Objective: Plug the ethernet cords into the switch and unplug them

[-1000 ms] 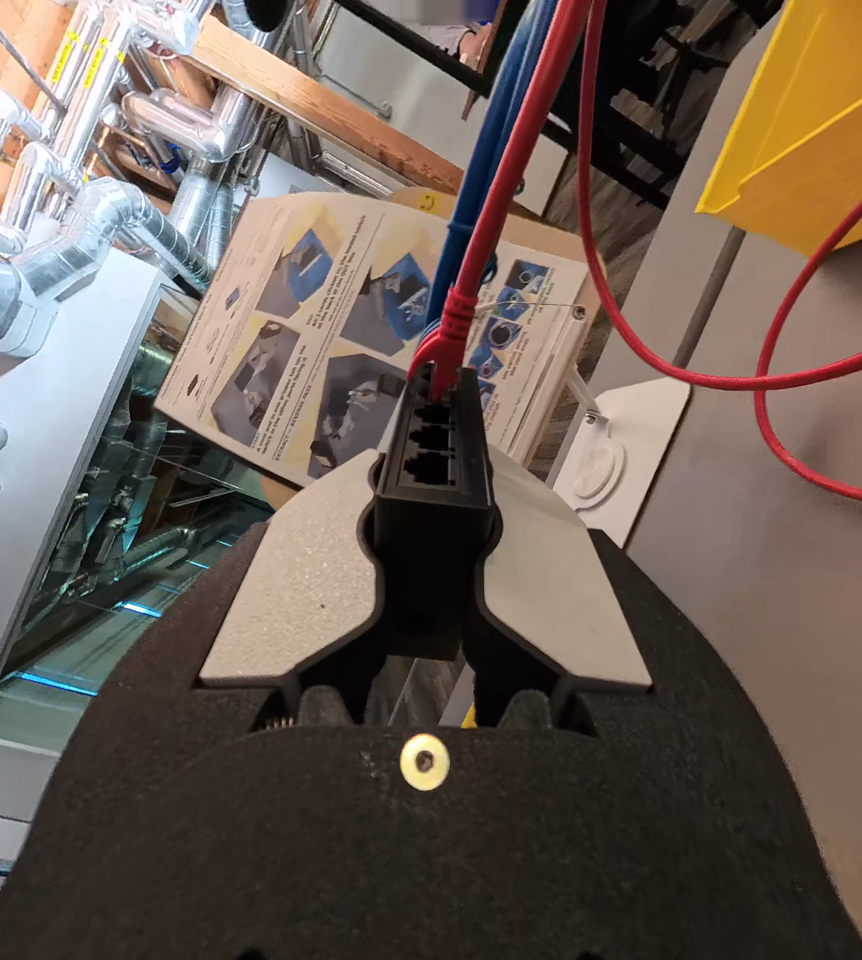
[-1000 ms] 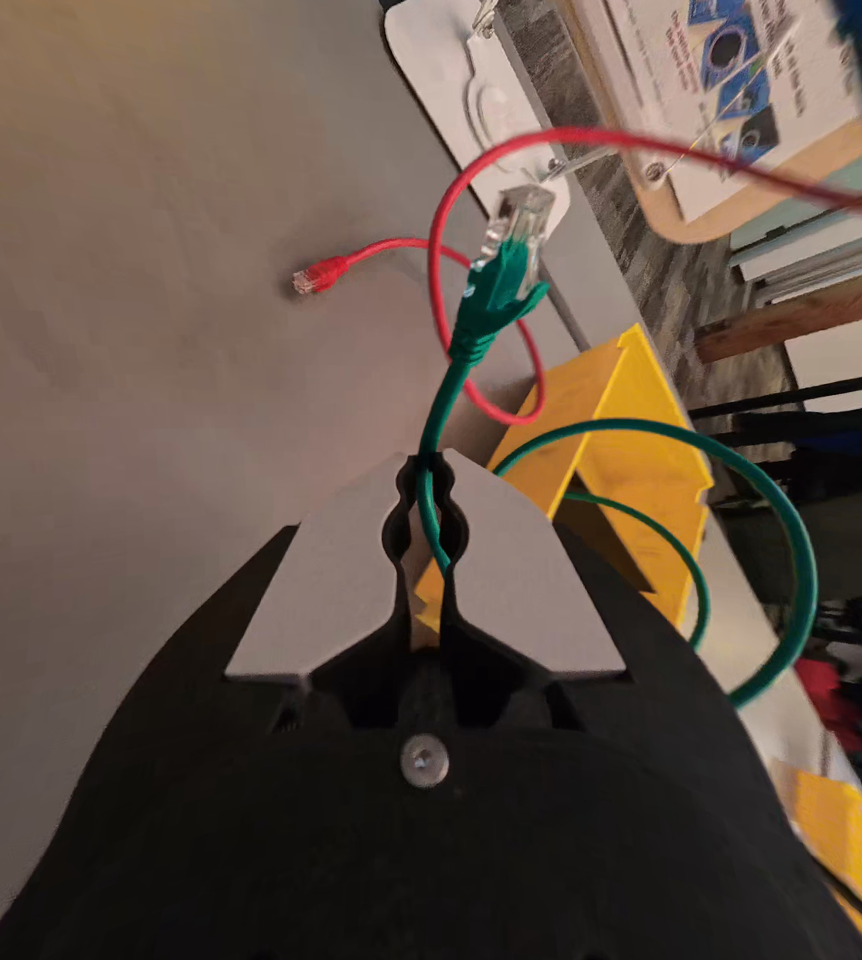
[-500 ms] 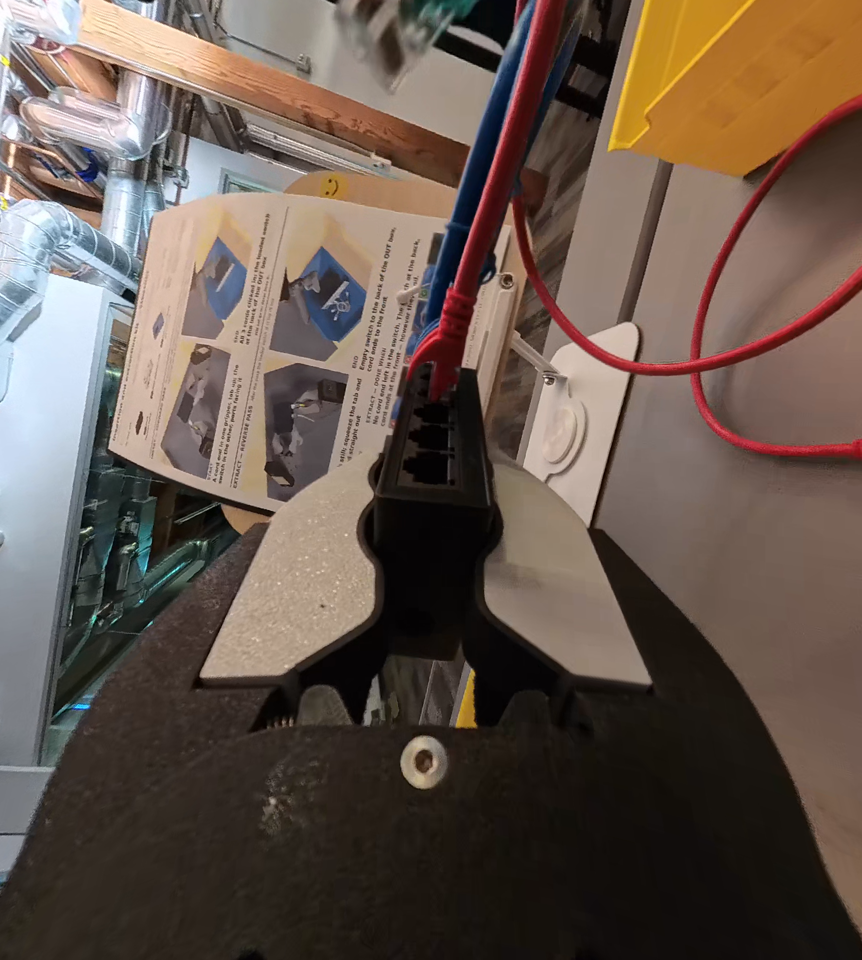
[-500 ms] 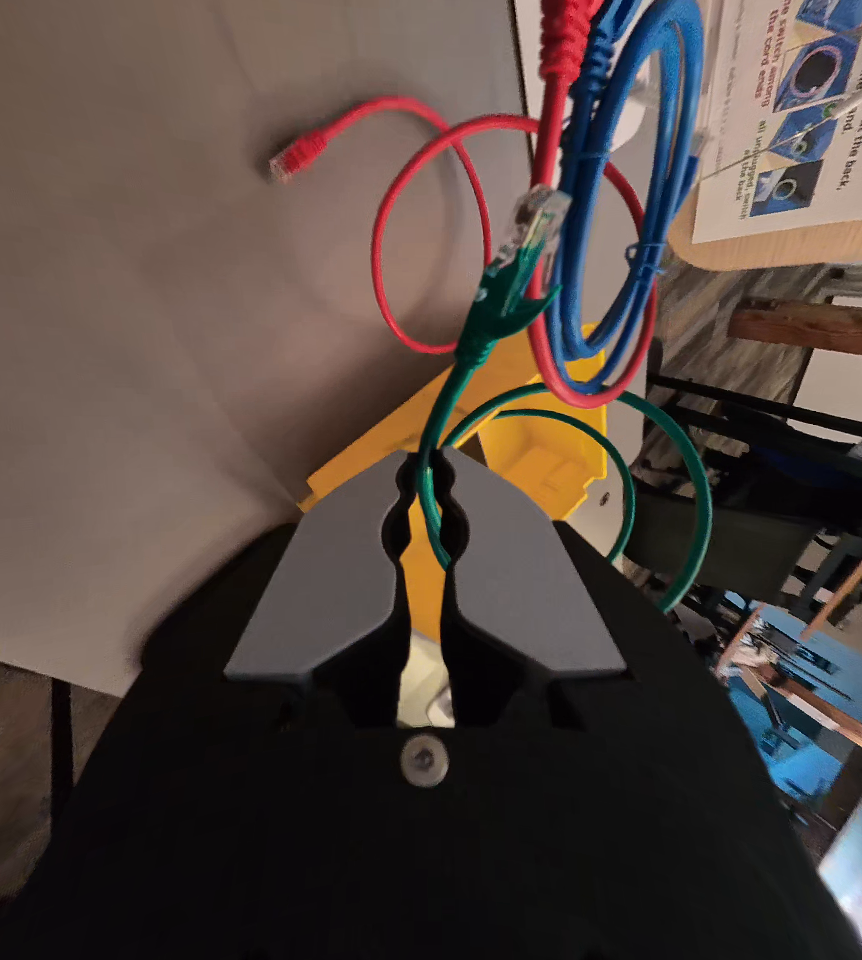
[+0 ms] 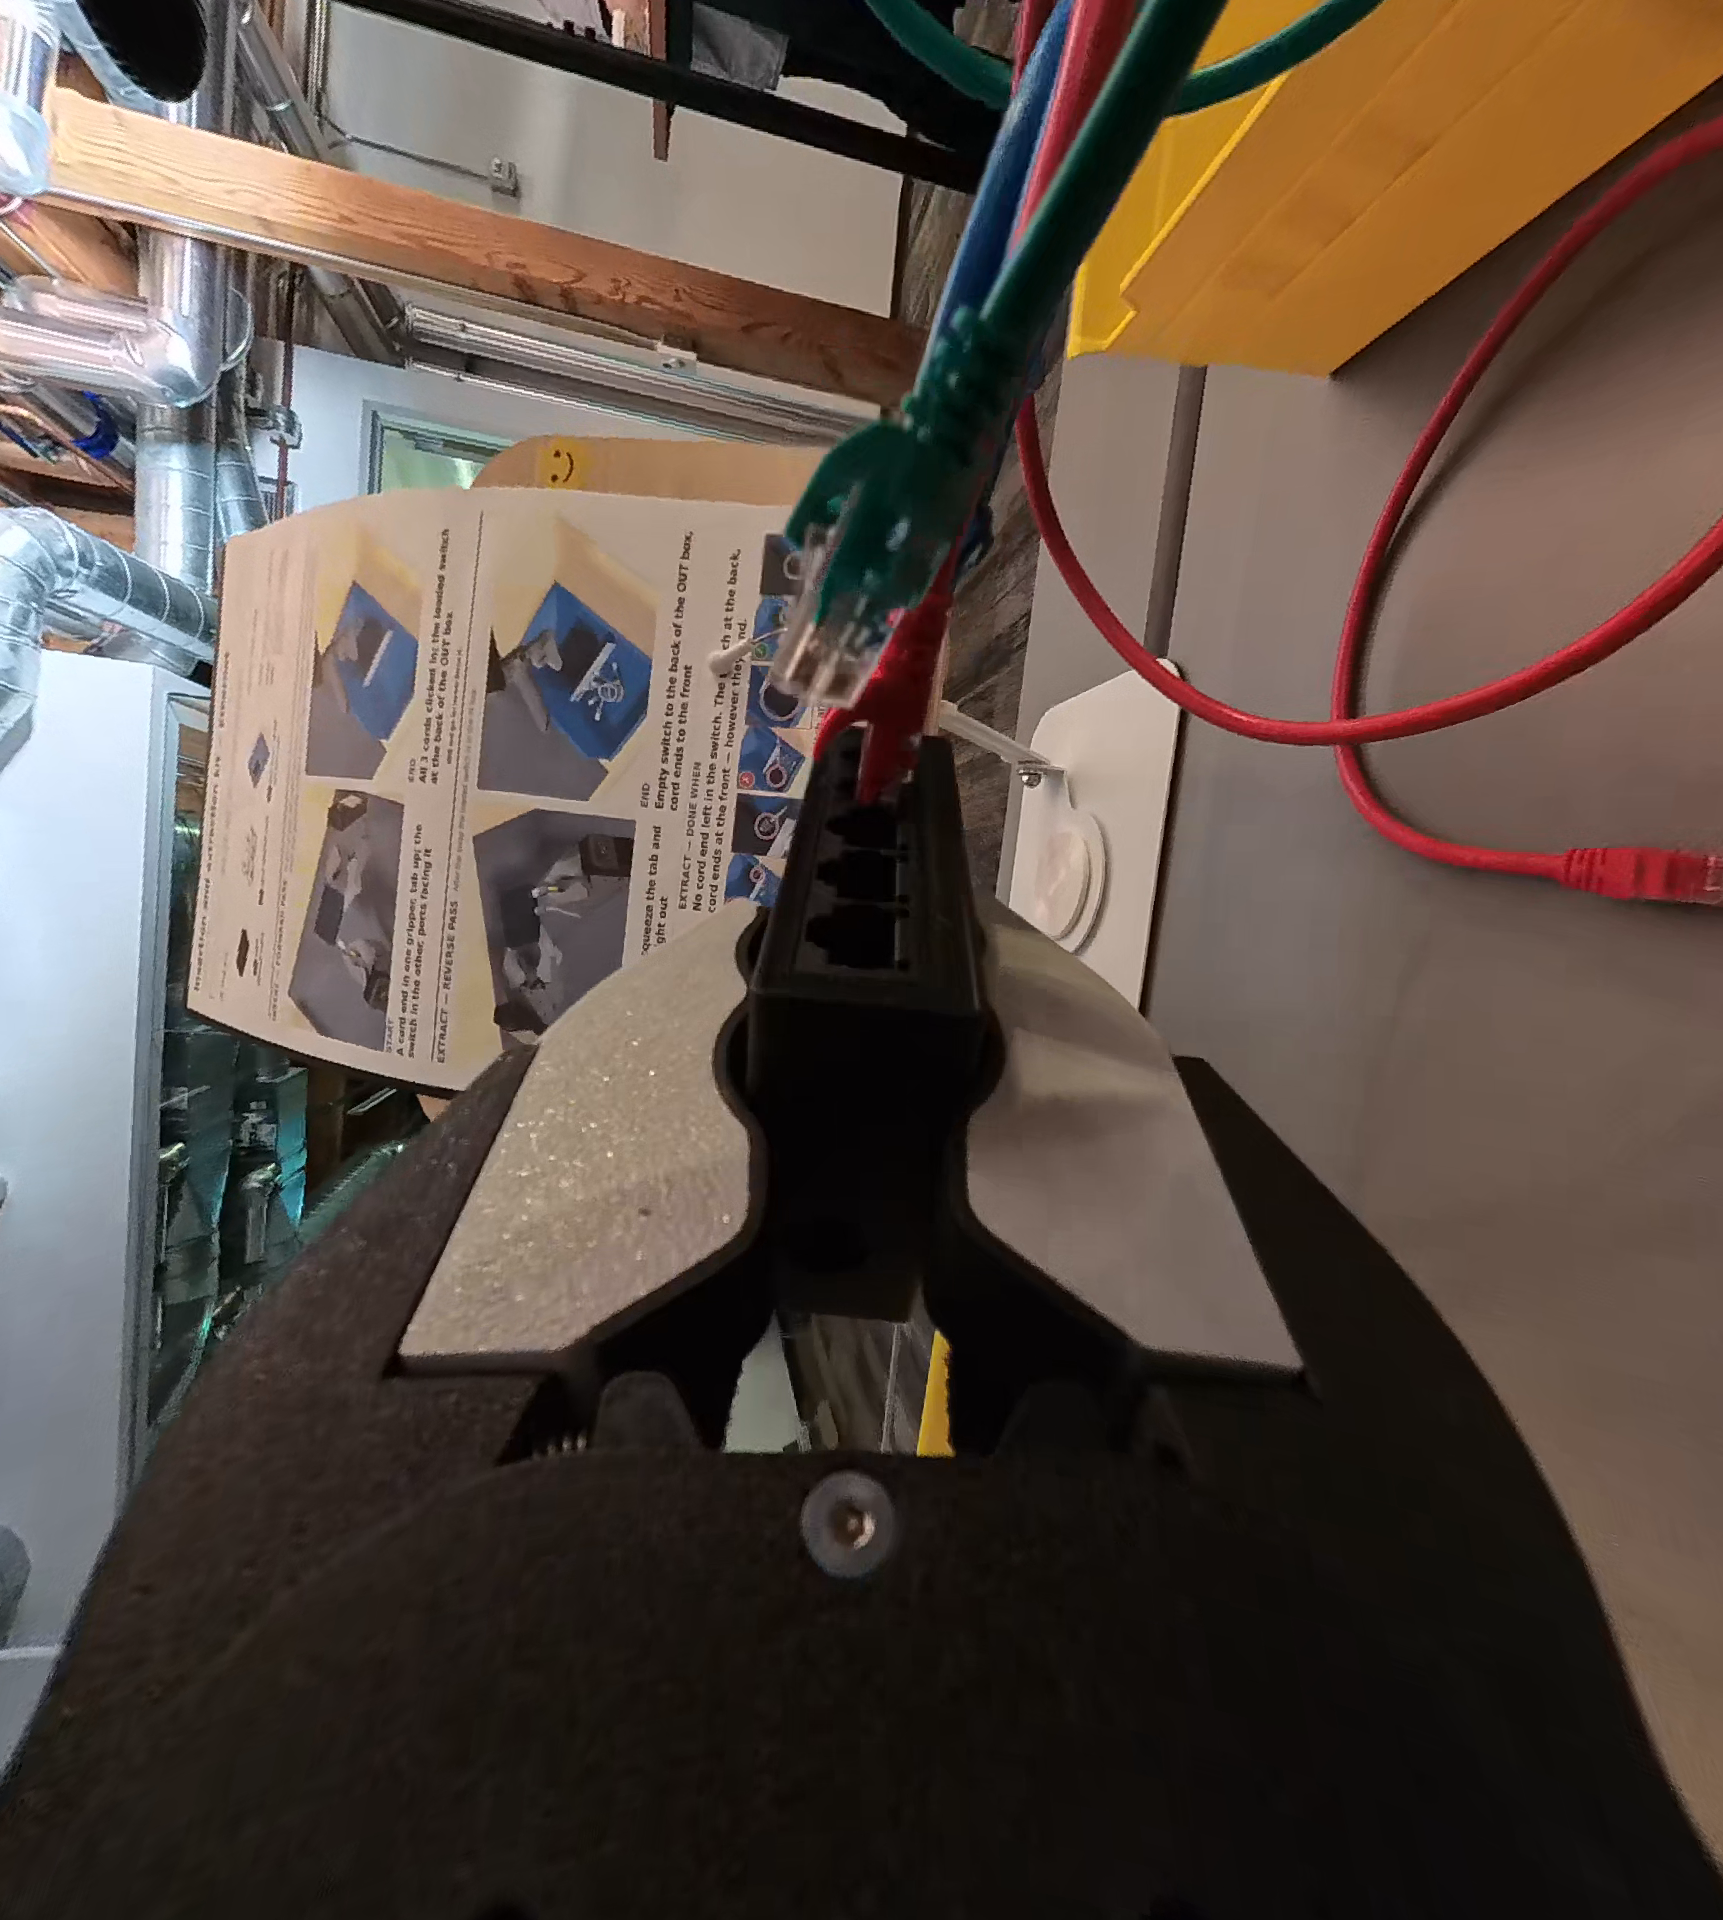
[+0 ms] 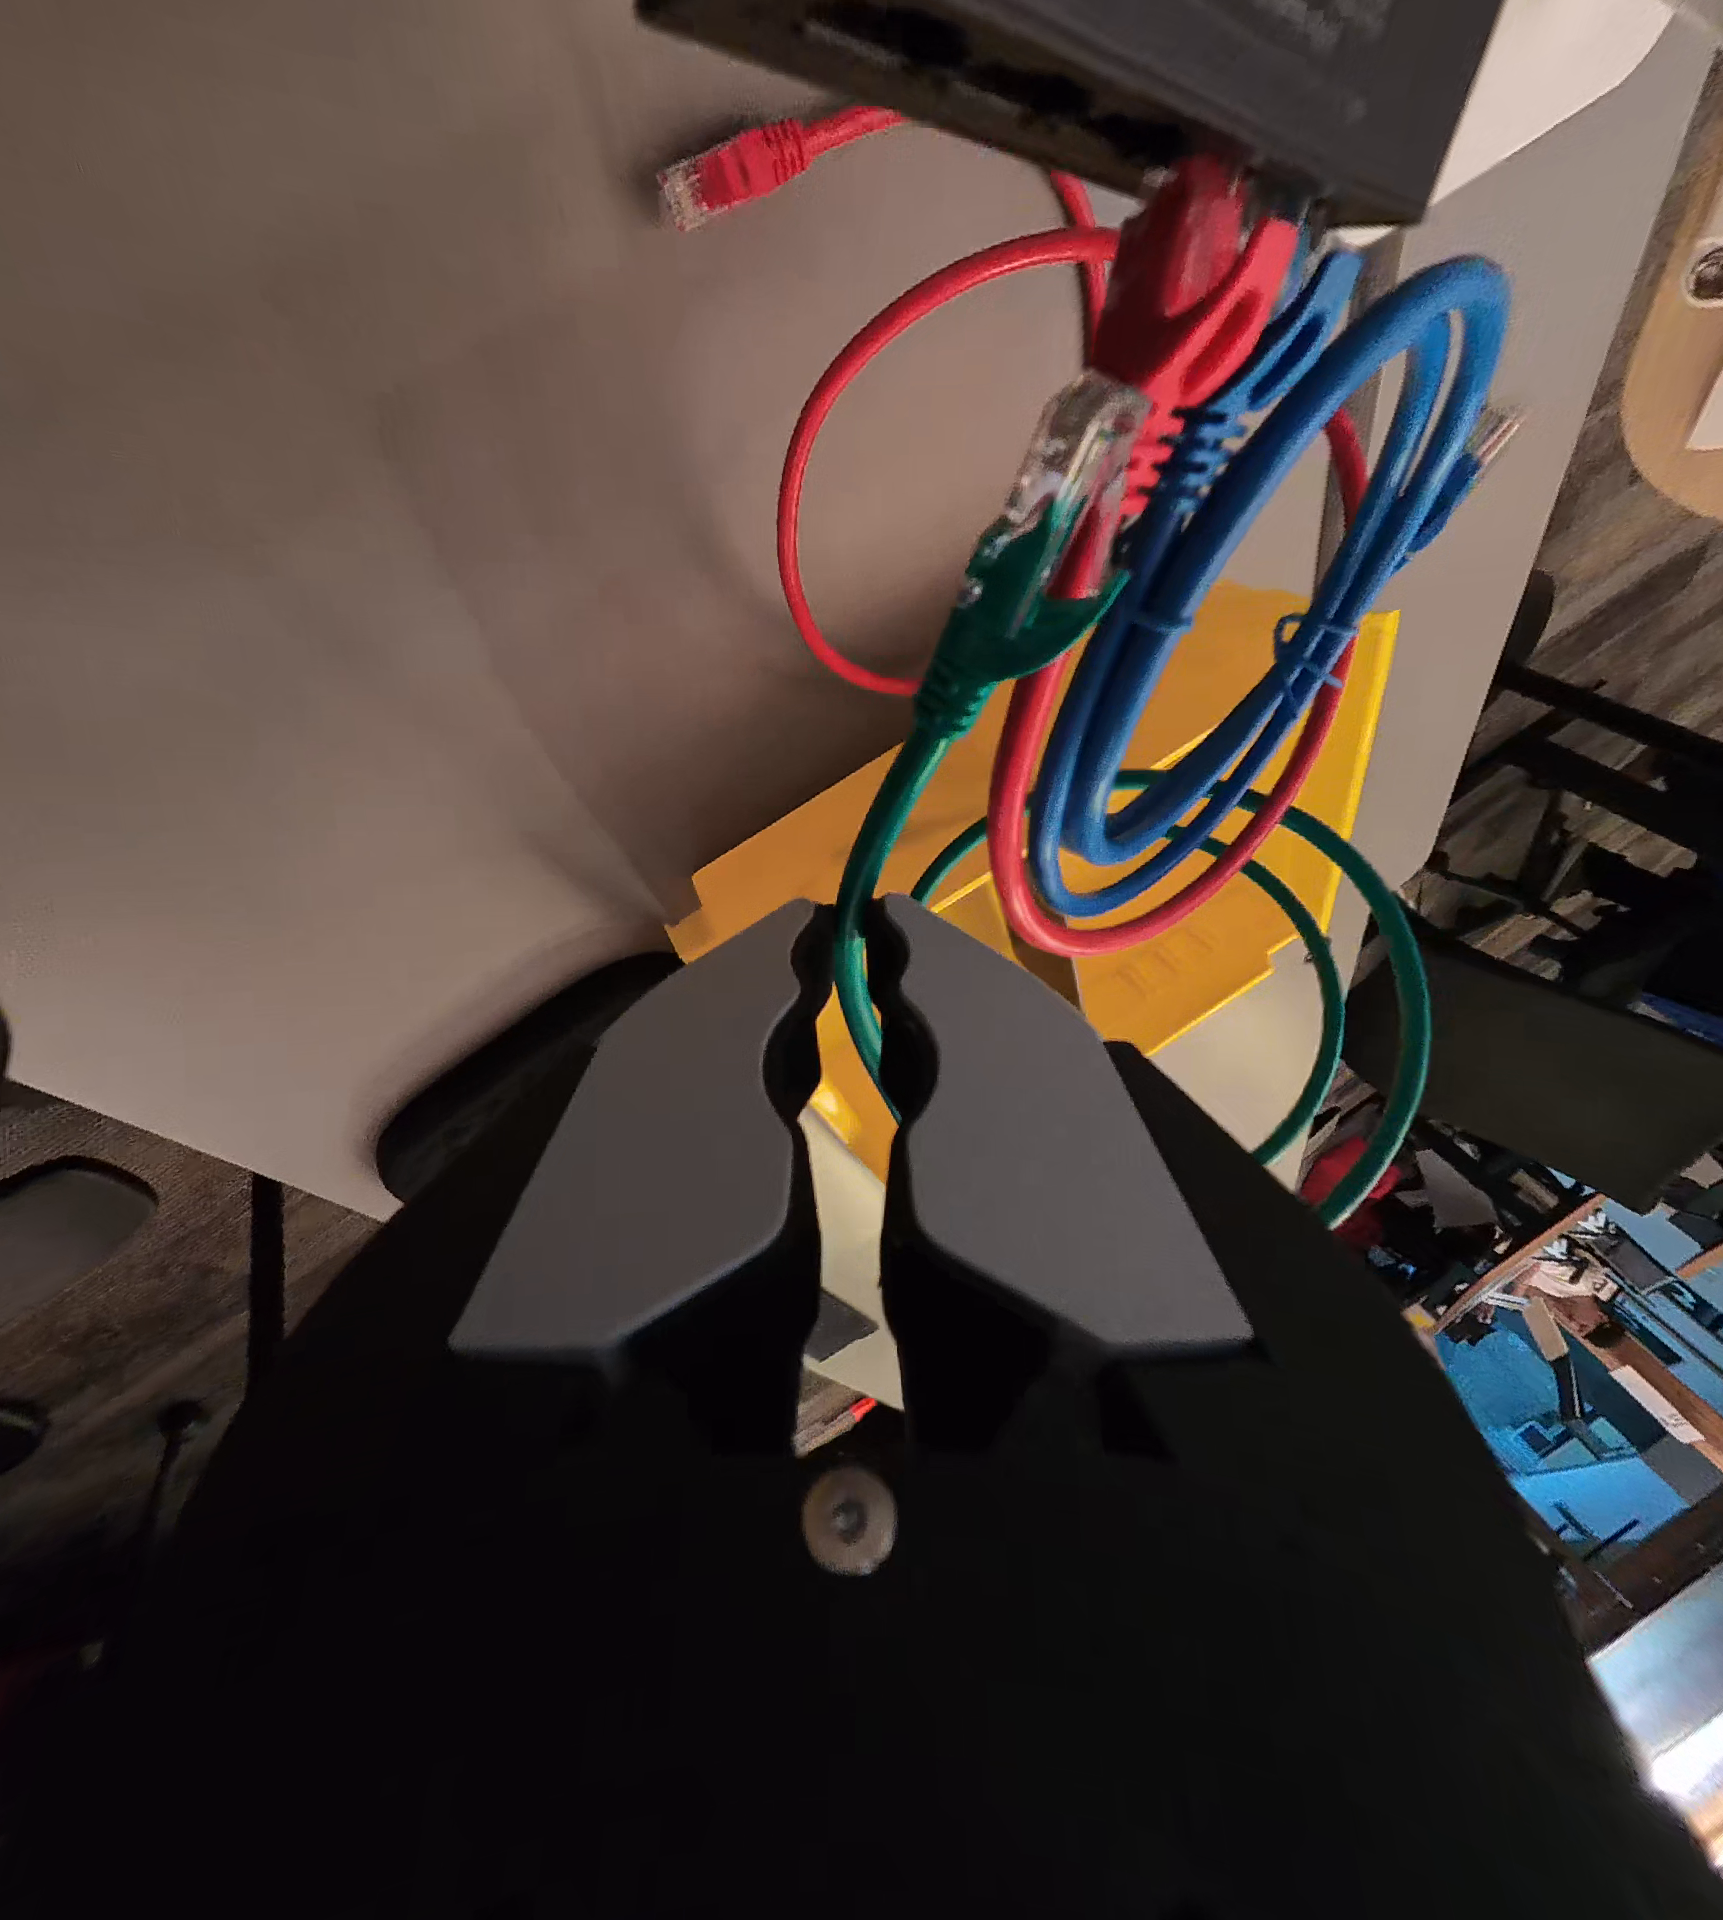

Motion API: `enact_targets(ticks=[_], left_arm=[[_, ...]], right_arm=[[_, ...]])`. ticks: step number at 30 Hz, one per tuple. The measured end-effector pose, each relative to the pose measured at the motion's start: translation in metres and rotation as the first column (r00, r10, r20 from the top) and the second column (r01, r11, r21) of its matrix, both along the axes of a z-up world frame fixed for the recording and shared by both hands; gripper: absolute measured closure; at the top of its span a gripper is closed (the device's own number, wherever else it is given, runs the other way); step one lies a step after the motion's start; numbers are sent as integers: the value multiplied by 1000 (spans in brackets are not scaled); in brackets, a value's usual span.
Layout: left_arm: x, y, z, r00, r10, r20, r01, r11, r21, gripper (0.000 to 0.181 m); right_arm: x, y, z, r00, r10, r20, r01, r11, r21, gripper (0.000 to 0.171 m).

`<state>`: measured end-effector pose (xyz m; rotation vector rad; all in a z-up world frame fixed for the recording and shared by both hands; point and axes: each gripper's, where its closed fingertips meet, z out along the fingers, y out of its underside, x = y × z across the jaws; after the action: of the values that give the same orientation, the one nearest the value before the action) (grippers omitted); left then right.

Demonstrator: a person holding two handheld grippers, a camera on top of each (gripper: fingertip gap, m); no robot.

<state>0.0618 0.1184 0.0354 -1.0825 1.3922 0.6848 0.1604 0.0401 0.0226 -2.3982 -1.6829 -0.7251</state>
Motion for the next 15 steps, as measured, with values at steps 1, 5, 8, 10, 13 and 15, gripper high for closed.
enact_targets(ticks=[1,5,8,10,13,15], left_arm=[[1,-1,-1,1000,-4,-1,4,1000,-2,151],[4,-3,-1,1000,-15,-4,15,1000,-3,151],[4,-4,0,1000,-19,-6,19,1000,-1,151],[4,-5,0,1000,-22,-2,22,1000,-3,151],[5,-5,1,1000,-26,0,26,1000,-2,151],[6,-7,1,999,-36,-4,36,999,-2,151]], right_arm=[[-1,0,-1,1000,-5,1,5,1000,-6,163],[-10,-1,-7,999,-25,-47,23,999,-43,163],[-12,0,-8,997,-47,-63,43,997,-56,163],[-11,-1,-8,998,-39,-57,35,997,-65,163],[-11,-2,-10,998,-32,-45,29,997,-67,163],[-12,-2,-11,999,-29,-43,26,997,-67,163]])
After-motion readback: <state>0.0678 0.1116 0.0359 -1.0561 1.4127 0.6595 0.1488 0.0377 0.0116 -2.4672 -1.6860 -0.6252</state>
